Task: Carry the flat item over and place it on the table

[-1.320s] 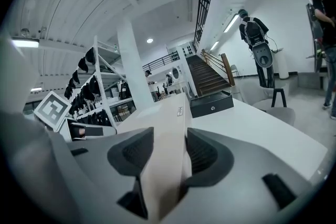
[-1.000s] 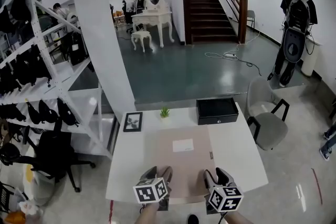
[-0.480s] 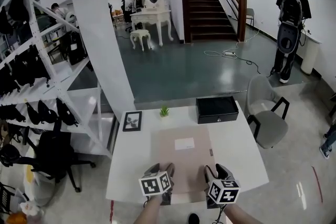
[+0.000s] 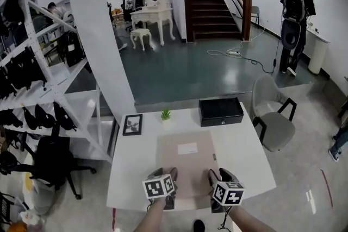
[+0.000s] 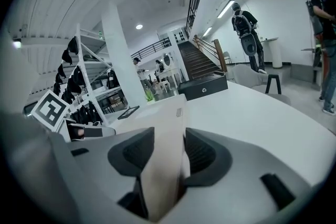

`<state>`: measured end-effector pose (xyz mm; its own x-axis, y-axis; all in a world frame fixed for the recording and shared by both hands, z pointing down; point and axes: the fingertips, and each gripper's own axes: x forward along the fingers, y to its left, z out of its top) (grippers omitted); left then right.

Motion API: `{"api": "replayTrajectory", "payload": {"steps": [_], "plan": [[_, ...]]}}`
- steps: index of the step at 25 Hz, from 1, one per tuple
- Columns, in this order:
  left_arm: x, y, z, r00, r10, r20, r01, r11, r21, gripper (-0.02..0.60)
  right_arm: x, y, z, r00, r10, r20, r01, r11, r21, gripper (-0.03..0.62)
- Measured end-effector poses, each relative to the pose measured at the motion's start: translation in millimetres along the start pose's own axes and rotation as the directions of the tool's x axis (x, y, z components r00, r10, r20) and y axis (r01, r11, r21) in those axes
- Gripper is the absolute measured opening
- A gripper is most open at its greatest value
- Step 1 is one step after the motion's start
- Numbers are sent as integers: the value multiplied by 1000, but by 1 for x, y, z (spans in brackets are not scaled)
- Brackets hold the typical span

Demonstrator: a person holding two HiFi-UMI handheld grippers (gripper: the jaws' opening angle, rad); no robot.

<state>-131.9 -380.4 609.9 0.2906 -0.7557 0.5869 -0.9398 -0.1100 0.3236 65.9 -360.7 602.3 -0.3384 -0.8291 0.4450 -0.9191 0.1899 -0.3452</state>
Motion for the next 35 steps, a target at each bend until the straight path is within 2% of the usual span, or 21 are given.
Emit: {"api": "replayTrajectory", "payload": {"steps": [17,35], "plan": [[11,-4,-1,1000,27,11,-27,999,40,253,12,-12,-8,1000,1,-31,0,1000,29,178],[13,-5,-1,1000,21,13,-22,999,37,253,16,-17,-13,999,-1,-32,2,1000,14,187]]}}
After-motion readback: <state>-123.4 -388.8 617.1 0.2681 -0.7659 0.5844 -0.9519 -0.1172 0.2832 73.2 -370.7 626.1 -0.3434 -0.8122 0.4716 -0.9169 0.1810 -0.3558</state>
